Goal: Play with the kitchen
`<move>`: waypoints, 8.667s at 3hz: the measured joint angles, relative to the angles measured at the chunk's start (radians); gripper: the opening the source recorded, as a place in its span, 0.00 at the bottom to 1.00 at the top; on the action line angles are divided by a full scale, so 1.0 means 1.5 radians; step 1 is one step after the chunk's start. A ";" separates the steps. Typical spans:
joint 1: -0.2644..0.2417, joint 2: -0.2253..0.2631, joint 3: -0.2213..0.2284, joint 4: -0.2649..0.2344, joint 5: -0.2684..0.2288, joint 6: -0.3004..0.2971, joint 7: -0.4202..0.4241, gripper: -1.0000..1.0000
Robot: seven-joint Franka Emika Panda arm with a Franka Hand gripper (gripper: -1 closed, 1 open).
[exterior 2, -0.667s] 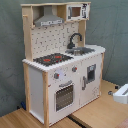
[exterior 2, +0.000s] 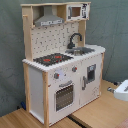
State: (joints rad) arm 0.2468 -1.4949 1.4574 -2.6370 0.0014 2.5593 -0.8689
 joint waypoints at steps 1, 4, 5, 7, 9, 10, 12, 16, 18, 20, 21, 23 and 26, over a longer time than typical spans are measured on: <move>-0.051 0.000 0.000 0.043 0.000 0.001 0.004 1.00; -0.144 -0.002 0.016 0.094 -0.018 0.015 0.170 1.00; -0.156 -0.002 0.032 0.094 -0.035 0.016 0.256 1.00; -0.186 -0.002 0.064 0.092 -0.063 0.027 0.408 1.00; -0.227 -0.003 0.092 0.092 -0.087 0.050 0.562 1.00; -0.250 -0.003 0.101 0.092 -0.093 0.067 0.624 1.00; -0.318 -0.003 0.111 0.092 -0.093 0.125 0.790 1.00; -0.386 -0.011 0.150 0.067 -0.093 0.225 1.108 1.00; -0.394 -0.013 0.169 -0.005 -0.093 0.281 1.208 1.00; -0.508 -0.028 0.158 -0.006 -0.093 0.380 1.219 1.00; -0.558 -0.028 0.151 0.015 -0.093 0.421 1.211 1.00; -0.658 -0.028 0.148 0.083 -0.093 0.489 1.176 1.00; -0.754 -0.027 0.162 0.135 -0.083 0.589 1.128 1.00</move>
State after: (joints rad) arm -0.8838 -1.5360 1.7002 -2.4338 -0.1234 3.4424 0.8236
